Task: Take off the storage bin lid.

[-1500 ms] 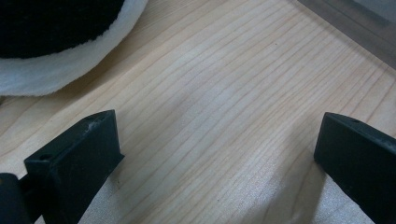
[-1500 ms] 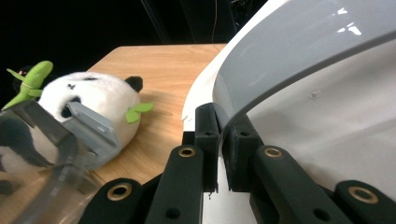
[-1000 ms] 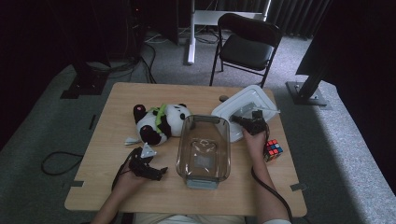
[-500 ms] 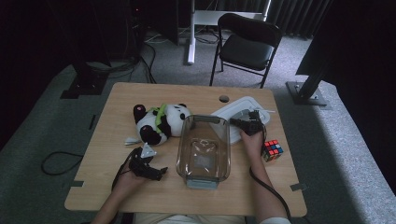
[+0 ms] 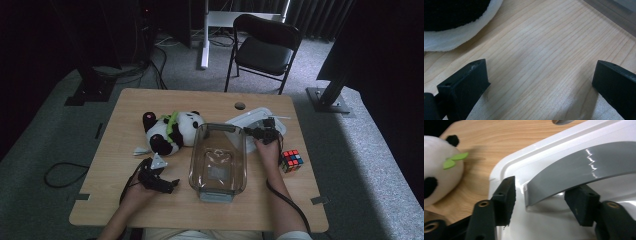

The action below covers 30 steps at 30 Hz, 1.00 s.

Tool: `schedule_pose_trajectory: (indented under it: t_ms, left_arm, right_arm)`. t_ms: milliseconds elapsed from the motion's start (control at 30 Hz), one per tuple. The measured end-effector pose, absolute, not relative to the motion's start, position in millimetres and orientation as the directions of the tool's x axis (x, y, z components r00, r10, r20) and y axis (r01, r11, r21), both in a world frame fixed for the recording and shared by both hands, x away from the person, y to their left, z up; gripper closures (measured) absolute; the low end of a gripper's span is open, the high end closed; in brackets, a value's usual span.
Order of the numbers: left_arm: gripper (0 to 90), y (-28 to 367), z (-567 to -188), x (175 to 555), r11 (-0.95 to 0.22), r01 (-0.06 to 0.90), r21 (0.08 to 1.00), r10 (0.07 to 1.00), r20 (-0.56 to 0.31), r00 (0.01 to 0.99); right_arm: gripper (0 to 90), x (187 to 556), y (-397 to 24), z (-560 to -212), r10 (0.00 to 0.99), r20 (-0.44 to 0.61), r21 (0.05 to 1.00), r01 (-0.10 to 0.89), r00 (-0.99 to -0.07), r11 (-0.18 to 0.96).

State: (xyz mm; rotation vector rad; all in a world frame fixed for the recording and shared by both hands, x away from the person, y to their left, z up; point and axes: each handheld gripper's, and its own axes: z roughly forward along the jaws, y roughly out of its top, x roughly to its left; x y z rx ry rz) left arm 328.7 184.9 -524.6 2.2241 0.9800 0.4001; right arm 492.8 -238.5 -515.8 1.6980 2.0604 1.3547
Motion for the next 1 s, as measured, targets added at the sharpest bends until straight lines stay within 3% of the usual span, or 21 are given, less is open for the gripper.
schedule_pose_trajectory:
  t_ms: [167, 533, 667, 733, 1000]
  left_arm:
    - [1.0, 185.0, -524.6, 328.7, -0.497, 0.537, 0.681, 0.741, 0.011, 0.672]
    - [1.0, 185.0, -524.6, 328.6, -0.497, 0.537, 0.682, 0.741, 0.012, 0.672]
    - [1.0, 185.0, -524.6, 328.7, -0.498, 0.536, 0.682, 0.74, 0.013, 0.672]
    - [1.0, 185.1, -524.5, 328.8, -0.499, 0.536, 0.681, 0.74, 0.013, 0.672]
    - [1.0, 185.0, -524.5, 328.7, -0.499, 0.536, 0.681, 0.74, 0.013, 0.672]
  right_arm:
    - [33.4, 491.8, -238.8, -513.6, 0.857, 0.401, 0.695, 0.717, -0.323, -0.055]
    - [28.7, 482.1, -234.0, -500.6, 0.898, 0.32, 0.712, 0.702, -0.304, -0.016]
    - [26.1, 478.3, -233.6, -495.0, 0.902, 0.301, 0.717, 0.697, -0.309, -0.001]
    - [18.6, 476.2, -232.9, -494.0, 0.901, 0.291, 0.715, 0.699, -0.323, 0.02]
    - [13.9, 465.4, -230.5, -484.5, 0.906, 0.248, 0.751, 0.659, -0.343, 0.044]
